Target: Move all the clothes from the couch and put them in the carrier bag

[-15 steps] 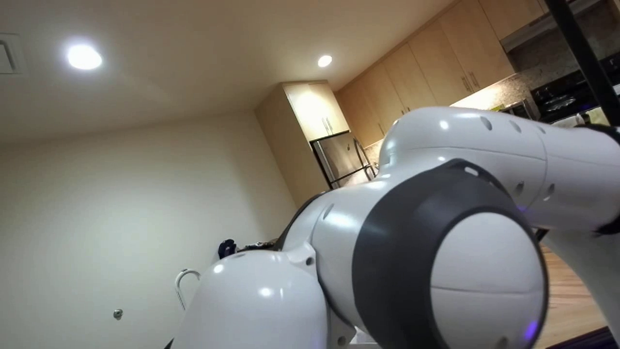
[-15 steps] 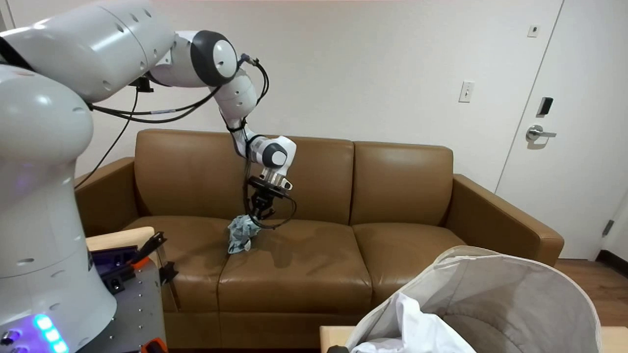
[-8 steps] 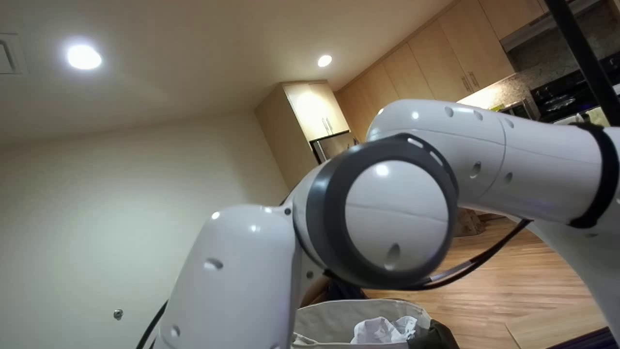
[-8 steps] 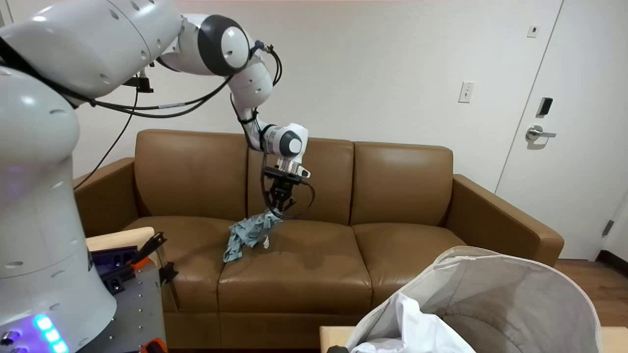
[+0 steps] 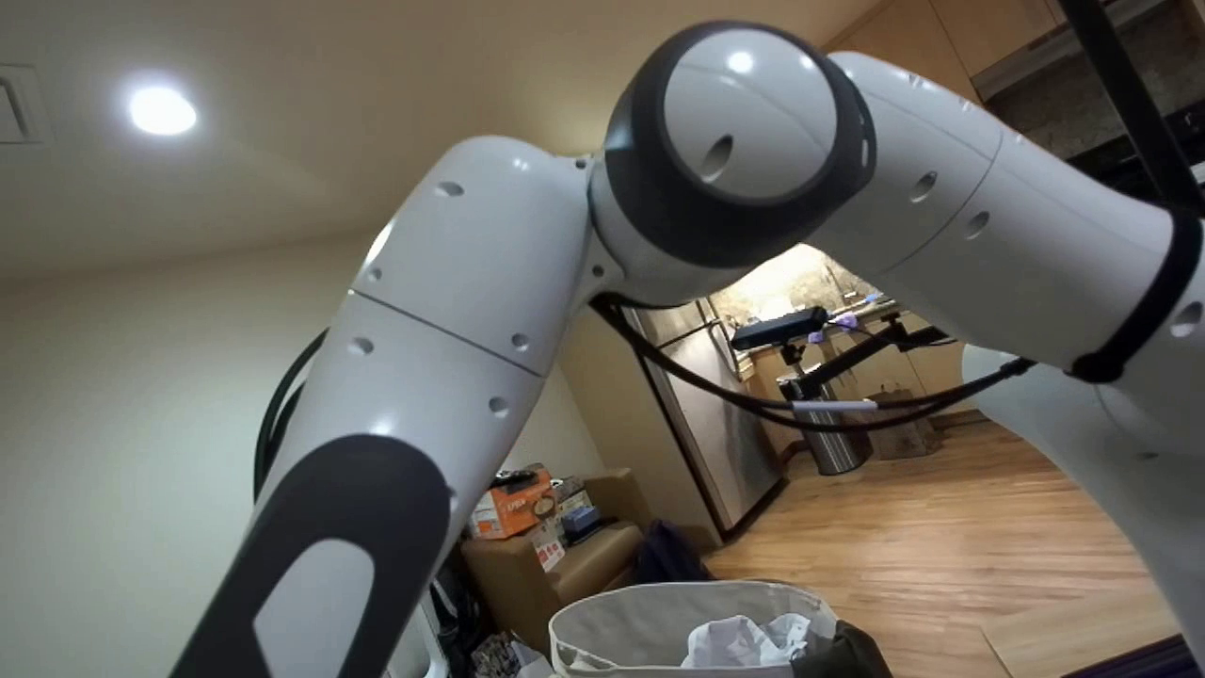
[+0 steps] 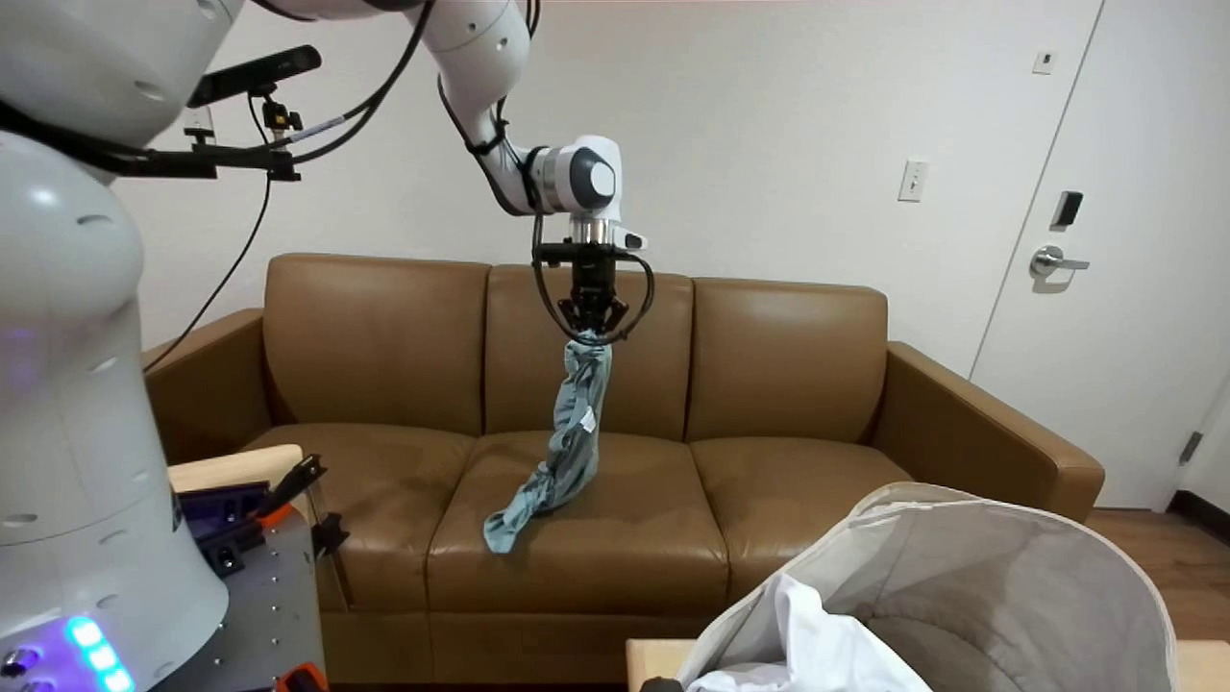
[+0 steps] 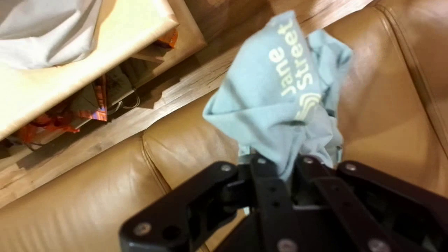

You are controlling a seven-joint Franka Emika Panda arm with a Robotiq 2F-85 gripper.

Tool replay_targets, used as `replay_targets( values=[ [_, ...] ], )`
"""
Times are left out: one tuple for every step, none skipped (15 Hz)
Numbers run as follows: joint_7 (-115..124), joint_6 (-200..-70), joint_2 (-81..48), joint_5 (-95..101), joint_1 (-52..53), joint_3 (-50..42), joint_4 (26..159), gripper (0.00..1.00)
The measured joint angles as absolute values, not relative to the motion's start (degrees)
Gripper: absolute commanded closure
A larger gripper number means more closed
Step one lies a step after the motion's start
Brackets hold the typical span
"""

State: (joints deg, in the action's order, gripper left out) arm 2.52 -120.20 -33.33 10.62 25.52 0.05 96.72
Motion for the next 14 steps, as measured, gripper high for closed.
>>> replay_targets(
  values=[
    [2.90,-120.20,-32.06,10.71,25.58,0.05,97.80,0.96],
    [3.05,-120.22,-31.58,10.73,25.63,0.05,98.45,0.96],
    [3.07,-120.21,-31.62,10.74,25.32,0.47,98.57,0.96],
    [3.07,-120.20,-31.94,10.74,24.69,1.35,98.44,0.96],
    [3.06,-120.19,-32.50,10.74,24.03,2.24,98.26,0.96],
    [3.06,-120.17,-33.06,10.74,23.54,2.80,97.93,0.96],
    [3.06,-120.06,-33.39,10.74,23.24,3.01,97.41,0.96],
    [3.07,-119.60,-33.33,10.76,23.00,2.97,96.62,0.96],
    [3.32,-118.78,-32.82,10.93,22.69,2.89,95.58,0.96],
    [4.27,-117.52,-31.82,11.80,22.55,2.58,94.38,0.96],
    [5.78,-116.01,-30.18,13.18,22.55,2.14,93.32,0.96],
    [7.21,-114.68,-28.34,14.41,22.56,1.91,92.55,0.96],
    [8.49,-113.17,-26.22,15.61,22.57,1.87,91.91,0.96],
    [10.09,-111.42,-23.98,17.32,22.68,1.87,91.41,0.96]
  ],
)
